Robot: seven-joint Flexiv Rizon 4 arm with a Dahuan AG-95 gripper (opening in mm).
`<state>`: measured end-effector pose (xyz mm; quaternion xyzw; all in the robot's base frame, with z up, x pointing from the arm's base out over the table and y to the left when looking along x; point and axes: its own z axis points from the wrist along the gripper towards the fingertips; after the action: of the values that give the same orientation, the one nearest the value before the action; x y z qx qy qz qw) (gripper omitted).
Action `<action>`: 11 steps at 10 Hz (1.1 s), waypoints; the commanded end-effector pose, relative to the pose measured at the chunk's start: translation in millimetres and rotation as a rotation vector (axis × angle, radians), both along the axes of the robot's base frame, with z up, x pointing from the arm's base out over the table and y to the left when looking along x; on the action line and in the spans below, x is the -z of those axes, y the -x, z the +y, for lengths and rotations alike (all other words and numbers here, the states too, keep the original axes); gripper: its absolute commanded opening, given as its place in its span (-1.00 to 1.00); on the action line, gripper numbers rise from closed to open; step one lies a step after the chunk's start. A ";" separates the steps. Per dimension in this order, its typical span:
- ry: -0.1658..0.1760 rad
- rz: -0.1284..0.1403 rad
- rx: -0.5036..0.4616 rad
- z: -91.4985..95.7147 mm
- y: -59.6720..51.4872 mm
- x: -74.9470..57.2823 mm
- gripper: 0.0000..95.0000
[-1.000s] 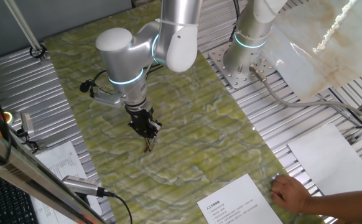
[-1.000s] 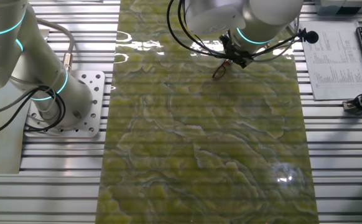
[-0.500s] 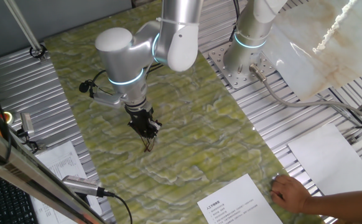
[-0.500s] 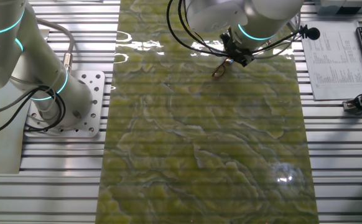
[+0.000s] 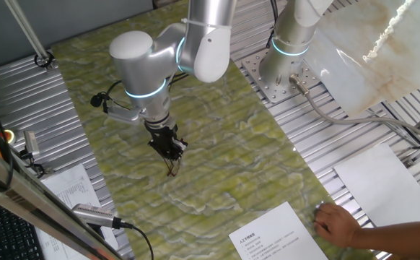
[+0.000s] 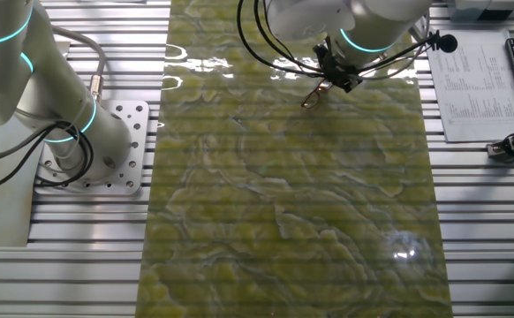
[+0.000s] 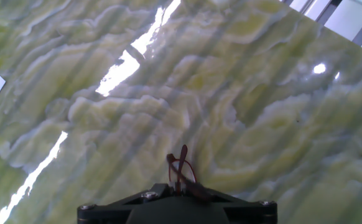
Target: Unfold the leg of the glasses (with one hand)
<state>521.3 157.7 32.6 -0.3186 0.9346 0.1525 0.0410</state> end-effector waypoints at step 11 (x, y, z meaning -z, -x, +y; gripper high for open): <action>-0.037 -0.062 0.007 -7.3 5.5 -18.5 -1.00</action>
<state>515.5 150.1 51.9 -0.3190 0.9308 0.1613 0.0765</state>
